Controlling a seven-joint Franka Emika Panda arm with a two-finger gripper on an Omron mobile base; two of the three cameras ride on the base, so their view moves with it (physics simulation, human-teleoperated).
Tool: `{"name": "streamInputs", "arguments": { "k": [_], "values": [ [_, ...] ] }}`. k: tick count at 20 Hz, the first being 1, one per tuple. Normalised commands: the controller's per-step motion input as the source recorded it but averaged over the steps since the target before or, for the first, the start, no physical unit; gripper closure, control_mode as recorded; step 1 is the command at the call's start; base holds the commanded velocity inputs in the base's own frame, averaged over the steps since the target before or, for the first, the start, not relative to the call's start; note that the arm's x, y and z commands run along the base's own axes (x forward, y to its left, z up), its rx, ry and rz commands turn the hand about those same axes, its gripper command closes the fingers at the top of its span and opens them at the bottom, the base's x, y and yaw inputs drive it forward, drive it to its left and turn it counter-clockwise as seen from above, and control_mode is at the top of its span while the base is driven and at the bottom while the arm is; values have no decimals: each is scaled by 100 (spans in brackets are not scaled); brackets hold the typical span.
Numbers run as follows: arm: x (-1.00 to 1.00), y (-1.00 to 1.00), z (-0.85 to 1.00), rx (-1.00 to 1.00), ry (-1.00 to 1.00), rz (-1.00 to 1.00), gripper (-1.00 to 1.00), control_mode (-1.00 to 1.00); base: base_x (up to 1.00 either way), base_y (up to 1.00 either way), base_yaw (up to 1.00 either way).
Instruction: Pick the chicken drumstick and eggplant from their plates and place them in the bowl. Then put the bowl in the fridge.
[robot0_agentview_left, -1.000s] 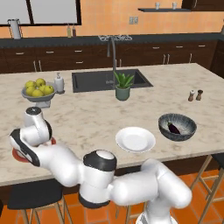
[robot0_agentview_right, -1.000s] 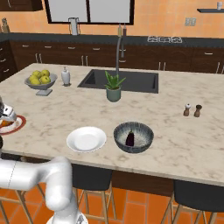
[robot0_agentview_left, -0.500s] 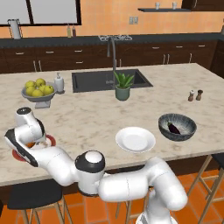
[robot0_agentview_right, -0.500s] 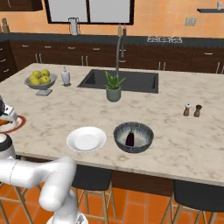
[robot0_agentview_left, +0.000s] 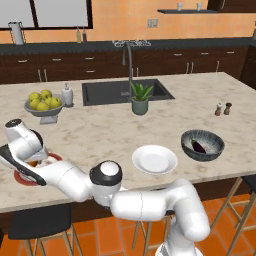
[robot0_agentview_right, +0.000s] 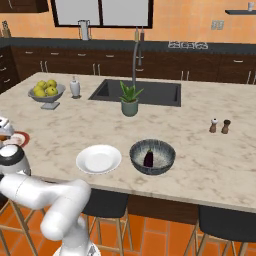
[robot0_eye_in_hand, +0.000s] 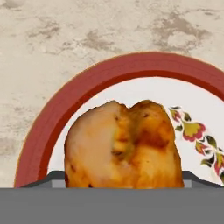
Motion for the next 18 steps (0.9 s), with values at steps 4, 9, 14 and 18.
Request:
{"name": "streamInputs", "arguments": {
  "k": [4, 9, 14, 18],
  "values": [
    [-100, -88, 49, 3, -13, 0, 100, -100, 0, 0, 0],
    [-51, -100, 5, 0, -15, 0, 100, -100, 0, 0, 0],
    [-24, -100, -32, 7, -19, 0, 100, -100, 0, 0, 0],
    [-26, -100, -17, 22, -18, 0, 100, -100, 0, 0, 0]
  ]
}}
